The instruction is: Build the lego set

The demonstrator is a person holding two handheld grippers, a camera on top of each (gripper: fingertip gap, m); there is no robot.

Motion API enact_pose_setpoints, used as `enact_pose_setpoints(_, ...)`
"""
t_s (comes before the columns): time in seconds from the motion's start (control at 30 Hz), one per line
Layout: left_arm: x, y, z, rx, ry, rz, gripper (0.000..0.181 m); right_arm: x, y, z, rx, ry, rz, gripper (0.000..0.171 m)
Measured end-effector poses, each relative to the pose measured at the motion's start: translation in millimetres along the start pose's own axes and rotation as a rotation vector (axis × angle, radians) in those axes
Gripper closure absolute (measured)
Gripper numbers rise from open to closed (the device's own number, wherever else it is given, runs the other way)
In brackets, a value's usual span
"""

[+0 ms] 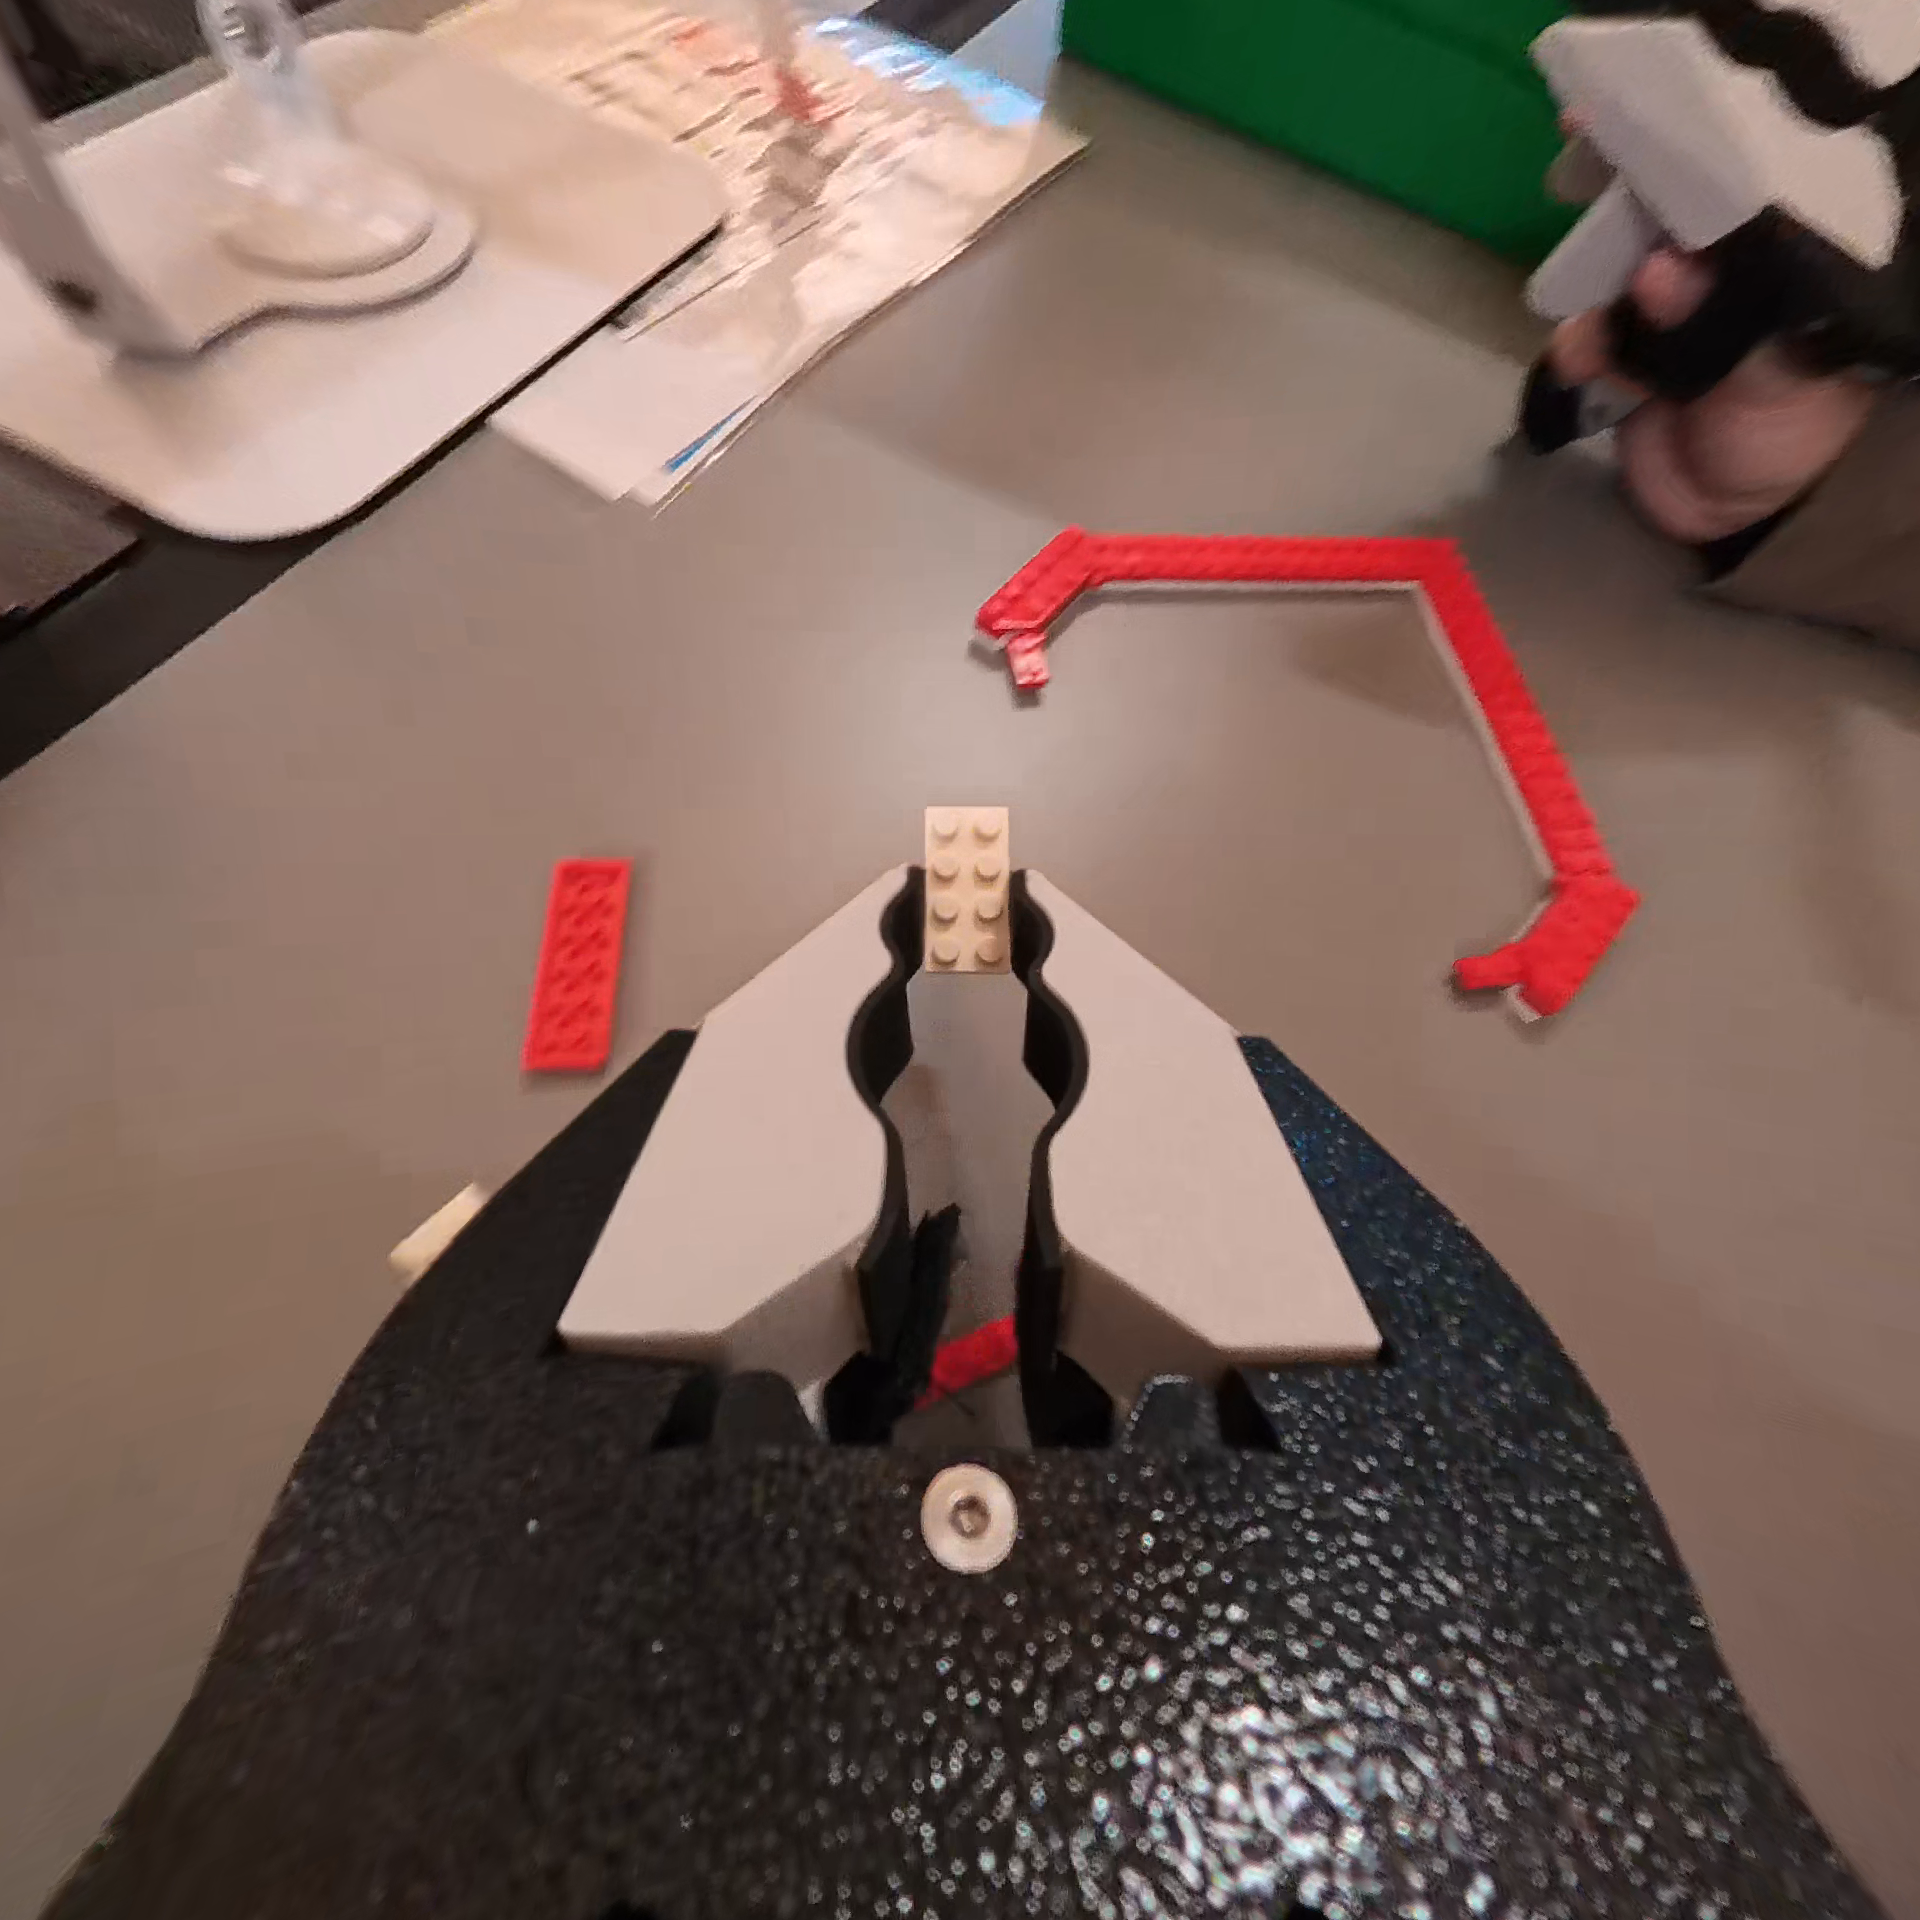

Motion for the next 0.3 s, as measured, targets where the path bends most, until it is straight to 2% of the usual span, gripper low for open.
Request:
enact_pose_setpoints(0.1,20,-25,3,0.057,0.053,-0.074,0.167,0,0,0,0.0,0.001,0.002,0.162)
enact_pose_setpoints(0.3,43,-50,5,0.165,0.135,-0.091,0.167,0,0,0,0.0,-0.002,0.003,0.162)
Point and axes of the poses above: each gripper's, where its closed fingertips meet, x out along the fingers, z out of its top, y = z × x across the jaws, the point moved 2 cm from there along -x, back along the fingers
